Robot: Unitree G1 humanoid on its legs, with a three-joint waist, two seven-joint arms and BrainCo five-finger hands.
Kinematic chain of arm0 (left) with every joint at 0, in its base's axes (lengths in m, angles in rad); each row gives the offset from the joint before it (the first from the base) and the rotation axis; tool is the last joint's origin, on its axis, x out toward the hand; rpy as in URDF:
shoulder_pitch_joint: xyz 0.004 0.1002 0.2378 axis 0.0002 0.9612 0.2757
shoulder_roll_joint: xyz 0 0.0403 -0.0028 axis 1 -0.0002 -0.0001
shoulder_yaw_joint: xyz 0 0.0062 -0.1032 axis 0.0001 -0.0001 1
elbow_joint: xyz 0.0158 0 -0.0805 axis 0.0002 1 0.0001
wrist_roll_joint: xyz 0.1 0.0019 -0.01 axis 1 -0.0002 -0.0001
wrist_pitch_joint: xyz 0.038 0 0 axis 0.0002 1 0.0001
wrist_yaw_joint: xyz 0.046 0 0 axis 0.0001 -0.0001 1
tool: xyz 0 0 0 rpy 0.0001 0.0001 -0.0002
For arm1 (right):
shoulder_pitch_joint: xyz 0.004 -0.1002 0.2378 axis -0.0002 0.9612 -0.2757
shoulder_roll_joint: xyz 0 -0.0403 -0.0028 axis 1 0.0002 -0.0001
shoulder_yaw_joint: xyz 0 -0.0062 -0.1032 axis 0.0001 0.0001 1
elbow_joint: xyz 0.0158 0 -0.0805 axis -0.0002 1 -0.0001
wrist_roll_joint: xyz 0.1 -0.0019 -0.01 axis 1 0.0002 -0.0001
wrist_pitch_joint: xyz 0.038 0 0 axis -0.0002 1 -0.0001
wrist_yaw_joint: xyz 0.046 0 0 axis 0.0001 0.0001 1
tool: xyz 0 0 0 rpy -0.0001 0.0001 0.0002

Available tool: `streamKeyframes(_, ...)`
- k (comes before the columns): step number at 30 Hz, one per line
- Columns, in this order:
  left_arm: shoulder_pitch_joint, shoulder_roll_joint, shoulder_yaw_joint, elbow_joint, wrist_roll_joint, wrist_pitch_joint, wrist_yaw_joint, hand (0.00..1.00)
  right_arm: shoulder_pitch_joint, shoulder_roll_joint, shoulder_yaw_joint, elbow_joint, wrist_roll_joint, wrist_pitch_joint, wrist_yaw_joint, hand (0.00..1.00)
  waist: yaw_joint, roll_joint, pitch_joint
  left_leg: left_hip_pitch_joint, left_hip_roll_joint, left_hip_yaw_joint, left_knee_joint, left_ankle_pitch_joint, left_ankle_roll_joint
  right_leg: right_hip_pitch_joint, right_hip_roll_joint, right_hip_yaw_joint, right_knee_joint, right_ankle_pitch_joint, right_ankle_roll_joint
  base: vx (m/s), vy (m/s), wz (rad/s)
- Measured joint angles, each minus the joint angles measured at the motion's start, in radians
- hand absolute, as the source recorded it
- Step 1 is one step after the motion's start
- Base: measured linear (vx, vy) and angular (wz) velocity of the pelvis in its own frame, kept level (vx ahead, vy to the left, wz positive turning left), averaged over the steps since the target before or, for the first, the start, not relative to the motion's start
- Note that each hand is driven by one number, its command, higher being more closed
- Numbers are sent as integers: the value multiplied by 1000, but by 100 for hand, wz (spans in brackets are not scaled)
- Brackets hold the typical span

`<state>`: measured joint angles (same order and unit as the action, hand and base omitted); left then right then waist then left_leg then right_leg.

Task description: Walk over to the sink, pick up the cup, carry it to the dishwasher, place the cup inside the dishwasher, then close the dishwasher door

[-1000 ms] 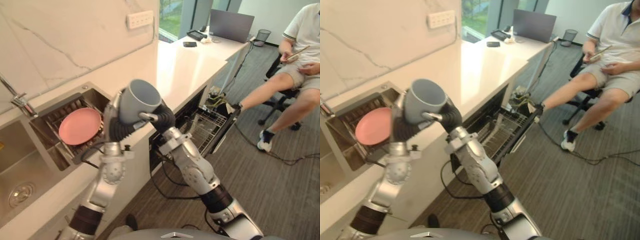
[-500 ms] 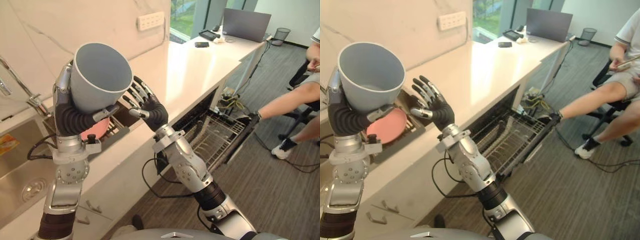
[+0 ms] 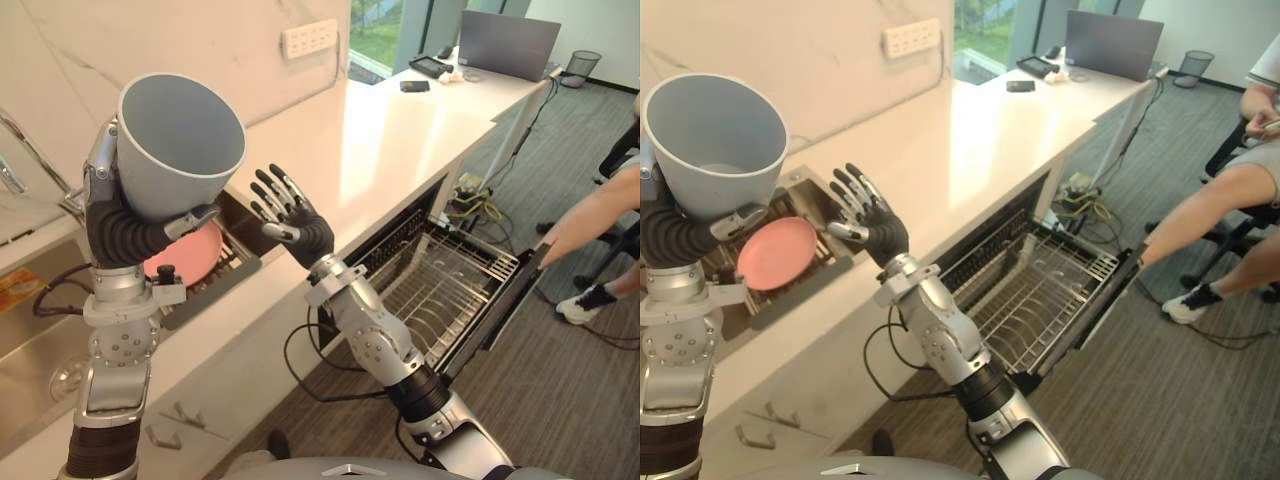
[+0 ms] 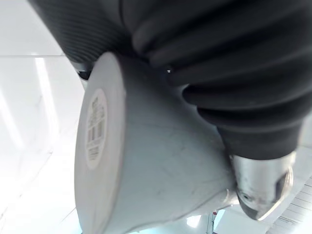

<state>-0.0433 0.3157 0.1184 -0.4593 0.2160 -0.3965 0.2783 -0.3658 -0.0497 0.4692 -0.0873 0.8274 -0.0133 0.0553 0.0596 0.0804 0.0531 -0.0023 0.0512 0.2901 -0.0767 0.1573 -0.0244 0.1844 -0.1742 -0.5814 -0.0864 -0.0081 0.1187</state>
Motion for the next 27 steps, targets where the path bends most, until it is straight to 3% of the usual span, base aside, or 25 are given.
streamKeyframes(8, 1, -3, 1, 9, -38, 40, -66, 100, 12, 0, -5, -4, -11, -13, 0, 0, -1, 0, 0, 1, 0, -1, 0, -3, -5, 0, -1, 1, 1, 0, 0, 0, 0, 0)
streamKeyframes(15, 63, -26, 0, 43, -39, 92, -65, 100, 117, -8, -70, -10, -143, -3, -13, 0, -11, -1, 0, 4, 5, 15, 0, -11, -14, -9, -2, 25, 2, 0, 0, 21, 12, -8)
streamKeyframes(17, 80, -28, 1, 46, -40, 112, -42, 100, 145, -33, -91, -11, -168, -5, -13, 0, -11, -2, 1, 6, 9, 28, 0, -13, -18, -17, 1, 42, 3, 0, 0, 28, 4, -17)
streamKeyframes(23, 93, -70, 71, 124, -91, 109, 57, 100, 163, -45, -141, -16, -168, -14, -14, 0, -13, -12, 5, 47, 24, 66, 0, -27, -28, -32, 7, 126, 6, 4, -7, 39, -11, -42)
streamKeyframes(25, 89, -127, 24, 159, -286, 100, 52, 100, 171, -45, -164, -16, -167, -33, -15, 0, -29, -19, 9, 55, 26, 66, 0, -31, -23, -31, 9, 137, 10, 7, -8, 42, -22, -25)
streamKeyframes(26, 89, -154, 0, 176, -287, 98, 74, 100, 174, -45, -169, -16, -166, -41, -15, 0, -33, -22, 10, 55, 26, 67, 0, -31, -23, -32, 8, 137, 12, 7, -7, 22, -8, -4)
streamKeyframes(27, 89, -203, -61, 218, -153, 103, 155, 100, 179, -45, -171, -15, -166, -60, -15, 0, -42, -29, 14, 56, 25, 67, 0, -32, -22, -33, 8, 141, 14, 9, -4, 0, 0, 0)
